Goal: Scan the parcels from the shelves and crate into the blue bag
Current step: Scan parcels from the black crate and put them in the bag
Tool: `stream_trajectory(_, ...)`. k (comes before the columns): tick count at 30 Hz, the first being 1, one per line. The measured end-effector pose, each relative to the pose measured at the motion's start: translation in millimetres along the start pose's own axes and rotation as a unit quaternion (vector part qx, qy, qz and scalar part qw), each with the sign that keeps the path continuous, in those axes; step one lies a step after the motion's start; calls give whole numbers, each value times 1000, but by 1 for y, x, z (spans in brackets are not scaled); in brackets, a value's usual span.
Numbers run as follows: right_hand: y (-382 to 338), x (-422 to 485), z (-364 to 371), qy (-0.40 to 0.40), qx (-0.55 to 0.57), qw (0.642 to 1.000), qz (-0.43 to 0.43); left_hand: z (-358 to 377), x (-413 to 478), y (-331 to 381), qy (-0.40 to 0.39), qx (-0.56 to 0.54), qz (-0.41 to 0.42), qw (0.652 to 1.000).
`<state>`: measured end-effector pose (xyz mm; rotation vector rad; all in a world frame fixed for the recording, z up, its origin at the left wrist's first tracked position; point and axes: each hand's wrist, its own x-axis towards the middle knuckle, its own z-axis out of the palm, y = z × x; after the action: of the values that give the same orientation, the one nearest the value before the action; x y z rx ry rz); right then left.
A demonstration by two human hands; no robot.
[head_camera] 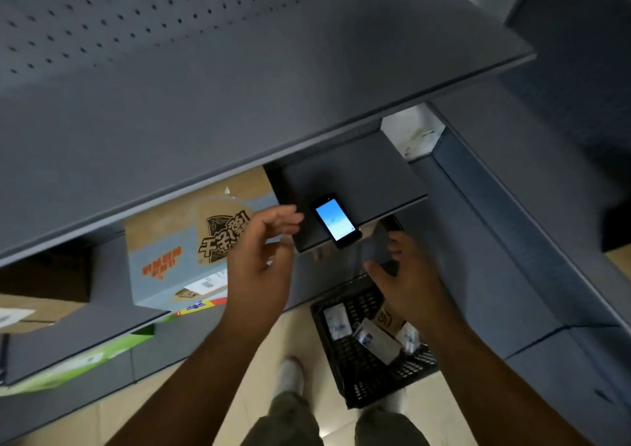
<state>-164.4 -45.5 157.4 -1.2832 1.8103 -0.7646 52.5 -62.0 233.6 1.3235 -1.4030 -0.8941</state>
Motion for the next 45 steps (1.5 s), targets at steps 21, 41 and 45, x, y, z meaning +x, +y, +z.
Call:
stream_trajectory(21, 102, 209, 199, 131, -399, 907, 36, -31, 2, -169, -128, 61, -7, 990)
stream_trajectory(41, 344, -11, 119, 80, 30, 973, 215, 154, -115, -395, -294, 54, -82, 951)
stream_trajectory(45, 410, -29, 123, 92, -4, 965, 247, 195, -123, -470, -379, 112, -65, 916)
